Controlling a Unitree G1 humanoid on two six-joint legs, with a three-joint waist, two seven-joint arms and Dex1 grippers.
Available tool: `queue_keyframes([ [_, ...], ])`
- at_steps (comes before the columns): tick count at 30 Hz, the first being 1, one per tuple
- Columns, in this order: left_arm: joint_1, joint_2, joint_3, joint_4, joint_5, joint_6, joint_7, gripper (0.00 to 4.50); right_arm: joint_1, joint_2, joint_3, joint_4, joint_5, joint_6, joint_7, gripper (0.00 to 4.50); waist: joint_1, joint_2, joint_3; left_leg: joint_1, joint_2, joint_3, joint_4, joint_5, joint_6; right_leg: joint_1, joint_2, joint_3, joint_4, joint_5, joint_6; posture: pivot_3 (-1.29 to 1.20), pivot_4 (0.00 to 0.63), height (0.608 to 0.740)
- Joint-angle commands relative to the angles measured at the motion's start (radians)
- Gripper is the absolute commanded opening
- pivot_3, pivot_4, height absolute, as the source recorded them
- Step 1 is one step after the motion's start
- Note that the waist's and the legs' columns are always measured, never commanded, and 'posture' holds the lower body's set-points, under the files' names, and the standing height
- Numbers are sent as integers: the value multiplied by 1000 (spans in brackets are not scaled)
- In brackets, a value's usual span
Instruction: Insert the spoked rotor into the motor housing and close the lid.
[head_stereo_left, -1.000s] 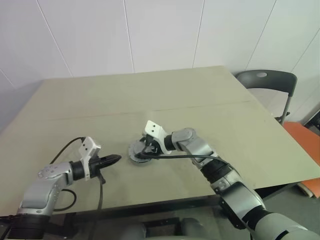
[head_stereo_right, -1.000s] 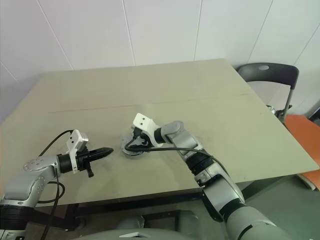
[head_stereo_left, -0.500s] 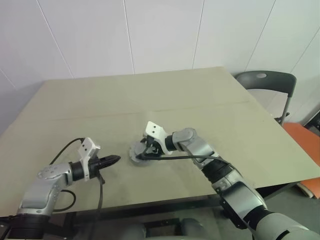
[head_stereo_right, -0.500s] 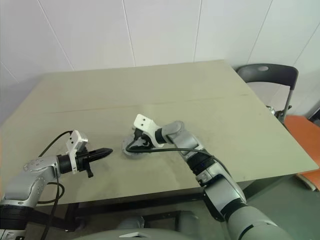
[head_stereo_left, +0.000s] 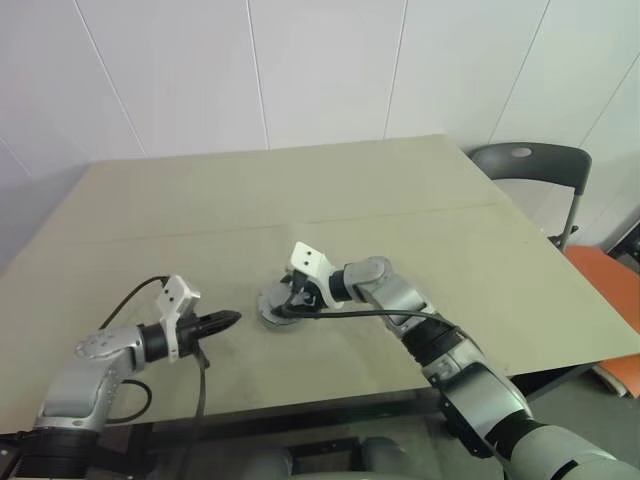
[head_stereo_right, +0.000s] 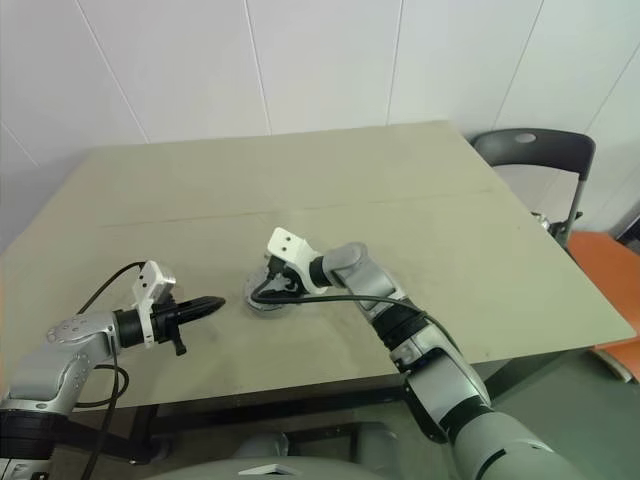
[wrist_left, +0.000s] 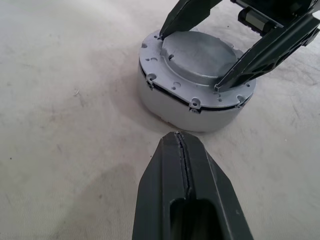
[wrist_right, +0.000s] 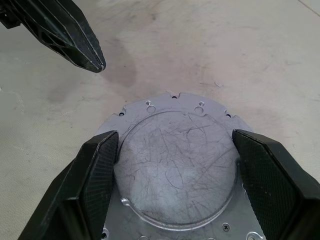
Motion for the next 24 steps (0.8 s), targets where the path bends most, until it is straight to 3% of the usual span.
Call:
queue_keyframes([
  [1,-9,12,18,-3,3,-33,-8,0,-28,-9,-15,12,-20,-8,-19,3286,0,0,0,0,0,0,0,0,0,0,0,0,0,0,0,0,0,740],
  [24,-1,17,19,-22,-4,-20,-1,0,15,-89,58,11,-69,-34,41,3286,6,0,0,0,-1,0,0,0,0,2,-1,0,-1,0,0,0,0,740],
])
